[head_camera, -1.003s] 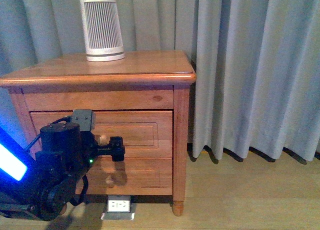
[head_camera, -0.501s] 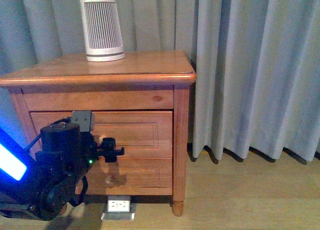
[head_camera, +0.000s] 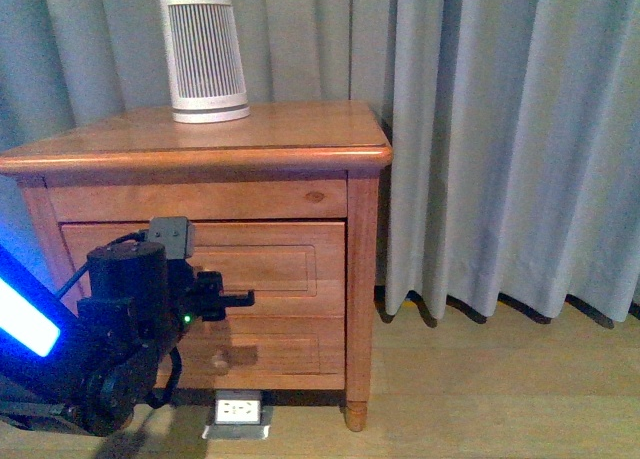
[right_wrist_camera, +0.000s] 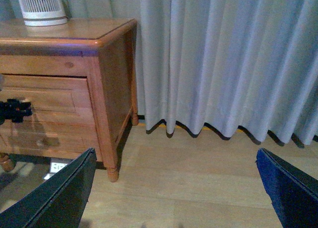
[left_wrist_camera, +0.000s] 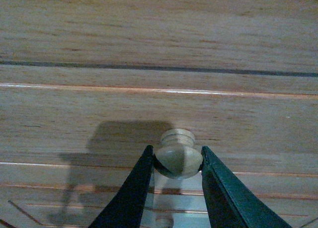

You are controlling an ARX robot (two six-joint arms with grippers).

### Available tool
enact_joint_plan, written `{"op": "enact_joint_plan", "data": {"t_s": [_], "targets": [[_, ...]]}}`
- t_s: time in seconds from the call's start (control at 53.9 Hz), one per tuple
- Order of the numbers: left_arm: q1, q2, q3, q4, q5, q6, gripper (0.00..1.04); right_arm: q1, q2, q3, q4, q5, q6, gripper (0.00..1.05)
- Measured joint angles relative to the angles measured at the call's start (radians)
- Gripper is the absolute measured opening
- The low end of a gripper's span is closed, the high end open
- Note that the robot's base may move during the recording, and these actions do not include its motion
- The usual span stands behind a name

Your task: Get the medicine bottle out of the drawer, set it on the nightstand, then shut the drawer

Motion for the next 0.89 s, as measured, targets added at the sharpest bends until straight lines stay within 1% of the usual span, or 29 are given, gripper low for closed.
{"op": "enact_joint_plan", "data": {"t_s": [0.186,0.297,0.446,0.576,0.798,0.891], "targets": [[0.0,0.0,-0.002,0.006,0.0,0.0,0.24,0.0,0.0,0.0,0.0,0.0,0.0,0.98],[-0.001,-0.01,-0.058,0.068,0.004,0.003,0.23,0.0,0.0,0.0,0.0,0.0,0.0,0.98],[-0.014,-0.069,-0.208,0.153,-0.014,0.017,0.23,0.0,0.0,0.0,0.0,0.0,0.0,0.98],[-0.031,-0.15,-0.382,0.221,-0.042,0.034,0.23,0.0,0.0,0.0,0.0,0.0,0.0,0.98],[-0.06,-0.285,-0.656,0.287,-0.095,0.04,0.23,0.0,0.0,0.0,0.0,0.0,0.0,0.98],[-0.067,-0.326,-0.74,0.306,-0.109,0.035,0.23,0.0,0.0,0.0,0.0,0.0,0.0,0.98]]}}
